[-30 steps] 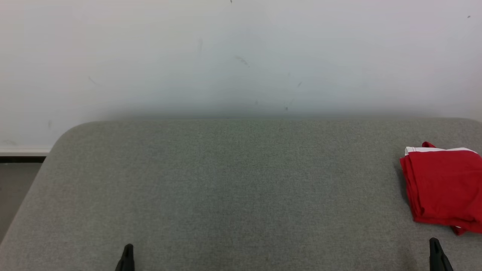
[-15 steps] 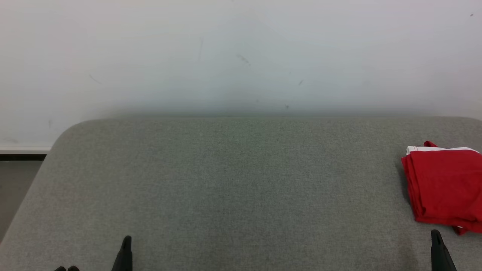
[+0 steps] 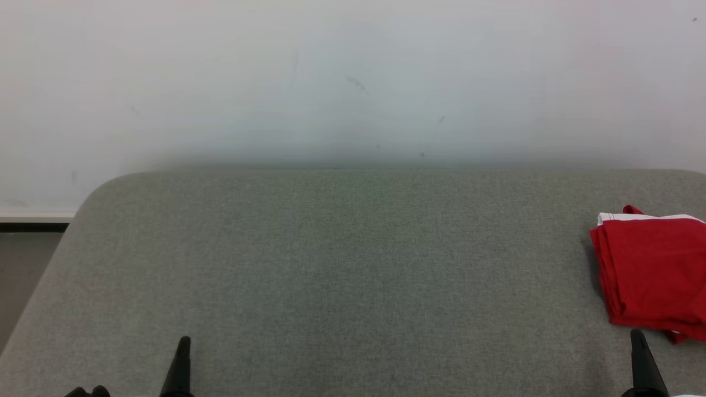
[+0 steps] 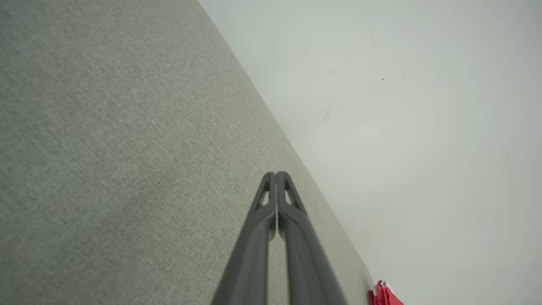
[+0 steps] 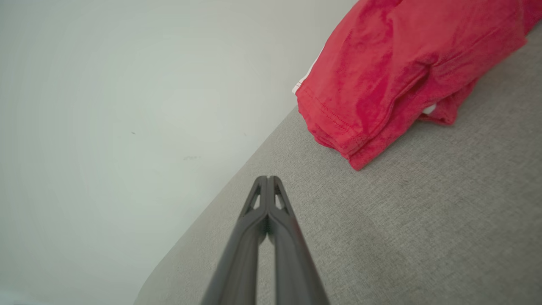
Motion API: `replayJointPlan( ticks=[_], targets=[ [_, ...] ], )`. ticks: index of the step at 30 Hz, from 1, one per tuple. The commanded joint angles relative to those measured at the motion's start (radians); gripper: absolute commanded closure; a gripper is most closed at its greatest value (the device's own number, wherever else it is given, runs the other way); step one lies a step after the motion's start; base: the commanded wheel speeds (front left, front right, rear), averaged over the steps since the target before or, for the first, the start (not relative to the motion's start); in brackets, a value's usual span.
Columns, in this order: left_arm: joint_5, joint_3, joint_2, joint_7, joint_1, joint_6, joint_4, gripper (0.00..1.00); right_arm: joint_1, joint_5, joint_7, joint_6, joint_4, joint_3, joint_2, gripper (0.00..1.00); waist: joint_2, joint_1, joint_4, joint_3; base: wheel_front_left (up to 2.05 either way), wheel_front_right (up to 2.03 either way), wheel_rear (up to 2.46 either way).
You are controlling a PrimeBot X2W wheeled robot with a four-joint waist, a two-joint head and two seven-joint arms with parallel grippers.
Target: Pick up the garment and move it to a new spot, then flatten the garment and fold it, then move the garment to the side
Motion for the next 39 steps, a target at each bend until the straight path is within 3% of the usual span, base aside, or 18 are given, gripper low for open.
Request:
replayJointPlan(
  ticks=[1,39],
  targets=[
    [-0.03,0.006,0.007,0.006,-0.023,-0.007,-0.006,1.0,-0.026,0.033,0.006,0.0,-0.011,-0.004,-0.012,1.0,0.0,-0.0001,0.0,0.001,0.0,0.0,0.0],
    [-0.399,0.044,0.009,0.1,-0.084,-0.033,0.006,1.0,-0.084,0.414,0.097,0.0,-0.006,-0.005,-0.016,1.0,0.0,-0.0001,0.01,0.018,0.0,0.0,0.0]
  ],
)
